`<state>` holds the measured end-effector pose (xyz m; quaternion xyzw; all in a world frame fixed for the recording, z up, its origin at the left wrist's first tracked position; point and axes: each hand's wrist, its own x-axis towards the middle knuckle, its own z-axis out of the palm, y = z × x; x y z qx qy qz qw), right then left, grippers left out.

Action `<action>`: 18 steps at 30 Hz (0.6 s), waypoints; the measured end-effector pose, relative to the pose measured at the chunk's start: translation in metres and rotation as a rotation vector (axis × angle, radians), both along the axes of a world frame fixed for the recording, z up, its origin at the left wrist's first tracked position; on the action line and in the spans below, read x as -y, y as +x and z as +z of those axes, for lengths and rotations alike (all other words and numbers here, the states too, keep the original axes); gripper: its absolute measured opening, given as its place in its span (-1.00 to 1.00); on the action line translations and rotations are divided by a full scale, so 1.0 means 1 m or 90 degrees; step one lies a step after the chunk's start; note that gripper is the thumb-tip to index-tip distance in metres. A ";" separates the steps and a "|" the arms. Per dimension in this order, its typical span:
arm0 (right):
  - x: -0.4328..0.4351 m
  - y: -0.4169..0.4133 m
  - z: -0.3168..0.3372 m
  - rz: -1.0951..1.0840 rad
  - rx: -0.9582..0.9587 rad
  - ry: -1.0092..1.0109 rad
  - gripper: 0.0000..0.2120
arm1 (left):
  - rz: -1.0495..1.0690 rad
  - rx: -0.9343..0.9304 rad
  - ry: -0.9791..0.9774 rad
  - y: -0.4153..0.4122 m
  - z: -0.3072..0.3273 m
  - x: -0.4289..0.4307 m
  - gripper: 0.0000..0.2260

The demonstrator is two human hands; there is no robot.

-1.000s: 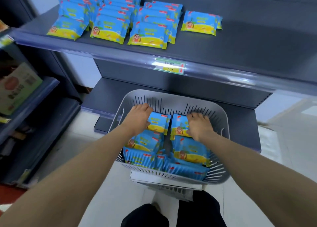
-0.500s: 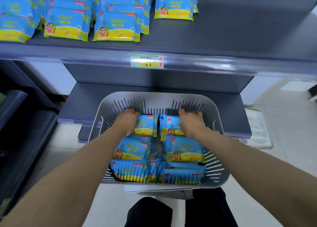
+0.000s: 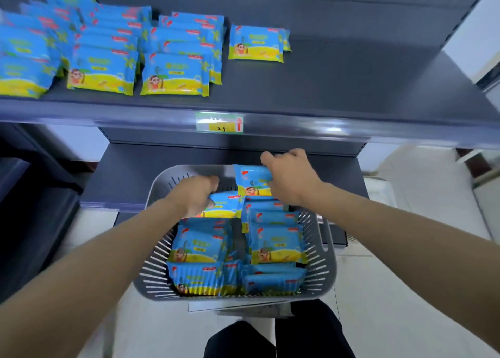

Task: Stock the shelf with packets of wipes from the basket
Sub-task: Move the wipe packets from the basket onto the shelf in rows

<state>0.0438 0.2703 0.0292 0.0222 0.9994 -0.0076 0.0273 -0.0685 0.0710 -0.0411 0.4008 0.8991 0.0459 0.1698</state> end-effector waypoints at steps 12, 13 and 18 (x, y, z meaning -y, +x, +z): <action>-0.083 -0.102 0.136 -0.039 -0.174 -0.036 -0.65 | -0.011 -0.089 0.250 -0.011 0.185 -0.036 -0.62; -0.091 -0.115 0.136 -0.043 -0.151 -0.037 -0.63 | -0.004 -0.103 0.267 -0.016 0.196 -0.042 -0.60; -0.120 -0.167 0.124 -0.049 -0.042 -0.068 -0.66 | 0.031 -0.139 0.290 -0.049 0.227 -0.075 -0.62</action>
